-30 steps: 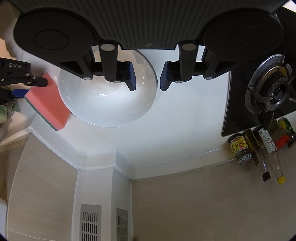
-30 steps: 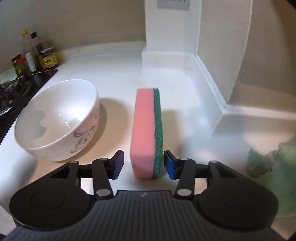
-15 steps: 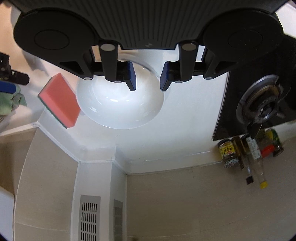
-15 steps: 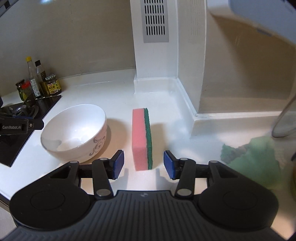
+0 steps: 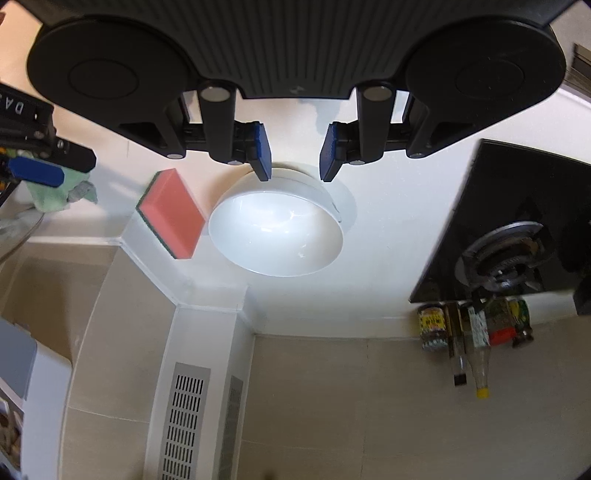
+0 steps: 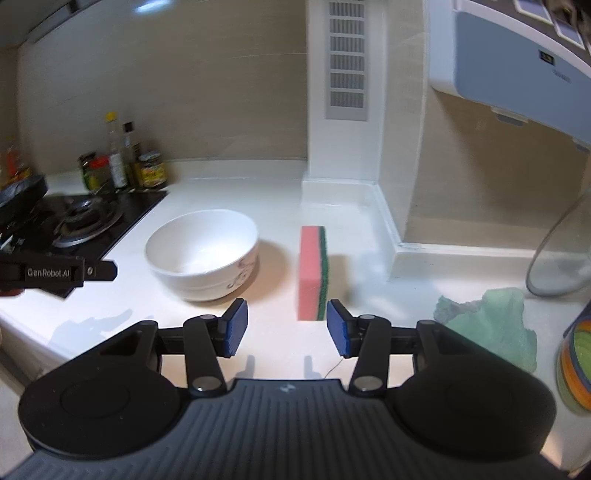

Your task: Clean bowl

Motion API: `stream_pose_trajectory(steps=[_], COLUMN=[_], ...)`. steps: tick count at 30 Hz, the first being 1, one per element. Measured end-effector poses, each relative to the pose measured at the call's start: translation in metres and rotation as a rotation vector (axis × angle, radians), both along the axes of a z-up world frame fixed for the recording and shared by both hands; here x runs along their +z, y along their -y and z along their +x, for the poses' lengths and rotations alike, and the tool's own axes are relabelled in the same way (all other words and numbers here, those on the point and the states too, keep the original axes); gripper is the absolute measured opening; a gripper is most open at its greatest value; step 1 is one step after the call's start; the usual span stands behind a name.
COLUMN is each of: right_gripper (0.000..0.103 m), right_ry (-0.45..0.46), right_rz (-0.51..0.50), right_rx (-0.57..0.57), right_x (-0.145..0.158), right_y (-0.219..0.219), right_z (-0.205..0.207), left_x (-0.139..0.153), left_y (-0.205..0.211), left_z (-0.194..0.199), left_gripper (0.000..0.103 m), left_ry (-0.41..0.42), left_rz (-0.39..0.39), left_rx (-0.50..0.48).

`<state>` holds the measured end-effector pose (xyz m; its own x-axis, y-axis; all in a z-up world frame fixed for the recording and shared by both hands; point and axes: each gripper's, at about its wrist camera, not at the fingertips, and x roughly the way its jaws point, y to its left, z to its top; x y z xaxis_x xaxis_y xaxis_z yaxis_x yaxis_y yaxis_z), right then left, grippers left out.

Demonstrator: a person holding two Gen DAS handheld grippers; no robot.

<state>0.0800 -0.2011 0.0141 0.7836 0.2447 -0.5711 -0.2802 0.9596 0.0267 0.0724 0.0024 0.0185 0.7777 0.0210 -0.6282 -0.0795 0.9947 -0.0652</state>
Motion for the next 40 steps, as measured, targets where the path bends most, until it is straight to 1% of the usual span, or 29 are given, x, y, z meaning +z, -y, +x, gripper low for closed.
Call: stream_pose_trajectory(steps=[4,8,15,29,40], right_gripper=[0.042,0.042,0.042,0.042,0.042], right_ry=[0.003,0.002,0.013,0.007,-0.007], right_rz=[0.029,0.015,0.016,0.003,-0.010], right_rx=[0.010,0.049,0.049,0.045,0.033], right_x=[0.002,0.003,0.008,0.008,0.003], right_y=[-0.001,-0.006,-0.009,-0.012,-0.012], right_z=[-0.005,-0.009,-0.013,-0.010,-0.008], left_x=[0.005,0.008,0.007,0.006,0.001], left_y=[-0.002,-0.007,-0.012,-0.018,-0.020], left_z=[-0.010,-0.016,-0.021,-0.018,-0.014], left_gripper=[0.036,0.036,0.036,0.036,0.036], left_ry=[0.006,0.007,0.000,-0.010,-0.007], left_rz=[0.006,0.011,0.008,0.007,-0.031], left_rx=[0.006,0.003,-0.015,-0.062,-0.100])
